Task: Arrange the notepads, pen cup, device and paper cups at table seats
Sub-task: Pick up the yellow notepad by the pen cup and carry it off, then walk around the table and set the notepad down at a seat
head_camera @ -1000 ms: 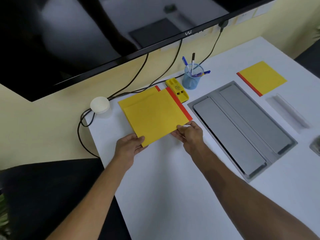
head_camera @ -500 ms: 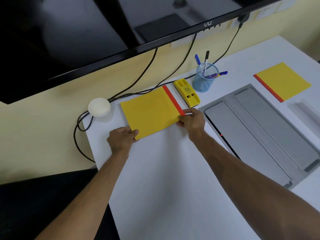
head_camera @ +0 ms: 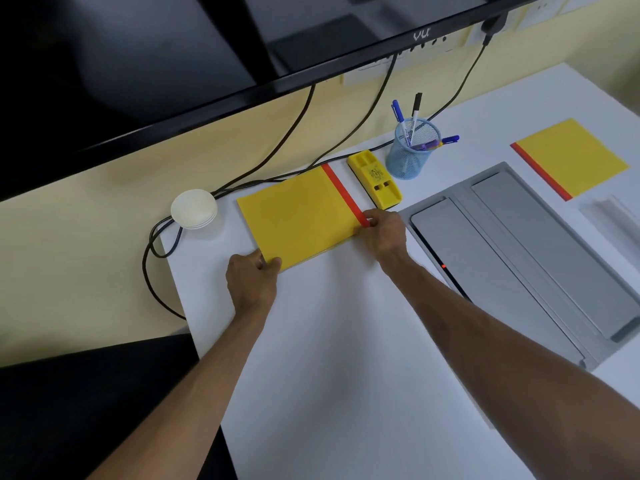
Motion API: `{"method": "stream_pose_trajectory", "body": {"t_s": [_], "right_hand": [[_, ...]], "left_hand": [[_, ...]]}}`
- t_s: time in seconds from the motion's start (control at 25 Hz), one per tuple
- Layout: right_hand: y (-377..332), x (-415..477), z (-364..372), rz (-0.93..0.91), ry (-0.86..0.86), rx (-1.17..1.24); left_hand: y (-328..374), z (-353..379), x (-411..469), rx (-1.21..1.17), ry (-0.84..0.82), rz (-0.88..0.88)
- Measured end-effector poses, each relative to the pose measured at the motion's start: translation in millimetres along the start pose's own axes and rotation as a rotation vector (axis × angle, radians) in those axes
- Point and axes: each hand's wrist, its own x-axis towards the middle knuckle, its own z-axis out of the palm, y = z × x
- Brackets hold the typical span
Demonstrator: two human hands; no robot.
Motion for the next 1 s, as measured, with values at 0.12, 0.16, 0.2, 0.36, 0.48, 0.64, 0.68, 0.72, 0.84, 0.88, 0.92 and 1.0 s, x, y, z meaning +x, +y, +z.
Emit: {"method": "stream_pose_trajectory", "body": {"t_s": [0.12, 0.16, 0.2, 0.36, 0.48, 0.64, 0.68, 0.72, 0.84, 0.88, 0.92, 1.0], "right_hand": [[0, -6, -3, -0.072, -0.046, -0.172], [0, -10, -5, -0.089, -0.049, -0.207], [-1, -19, -8, -0.109, -0.046, -0.234], [8, -68, -28, -0.233, -0.059, -0.244], [24, -121, -54, -0.289, -0.071, -0.189], [54, -199, -103, -0.277, -0.036, -0.131], [63, -218, -116, -0.268, -0.026, -0.134], [74, -239, -130, -0.25, -0.014, -0.137], [106, -304, -172, -0.178, 0.053, -0.118], [117, -327, -184, -0.162, 0.081, -0.099], [128, -352, -196, -0.145, 0.11, -0.08], [151, -408, -218, -0.099, 0.167, -0.032]], "left_hand": [[3, 0, -8, 0.112, -0.061, 0.039], [4, -1, -12, 0.121, -0.077, 0.021], [7, -4, -16, 0.121, -0.076, -0.002], [25, -18, -51, 0.196, -0.072, 0.181], [48, -24, -86, 0.25, -0.15, 0.339], [78, -22, -149, 0.256, -0.301, 0.49], [84, -22, -166, 0.251, -0.337, 0.513], [90, -22, -185, 0.248, -0.374, 0.542], [106, -26, -246, 0.238, -0.485, 0.636], [110, -28, -266, 0.233, -0.518, 0.66], [115, -30, -287, 0.228, -0.551, 0.684], [119, -34, -333, 0.22, -0.621, 0.74]]}}
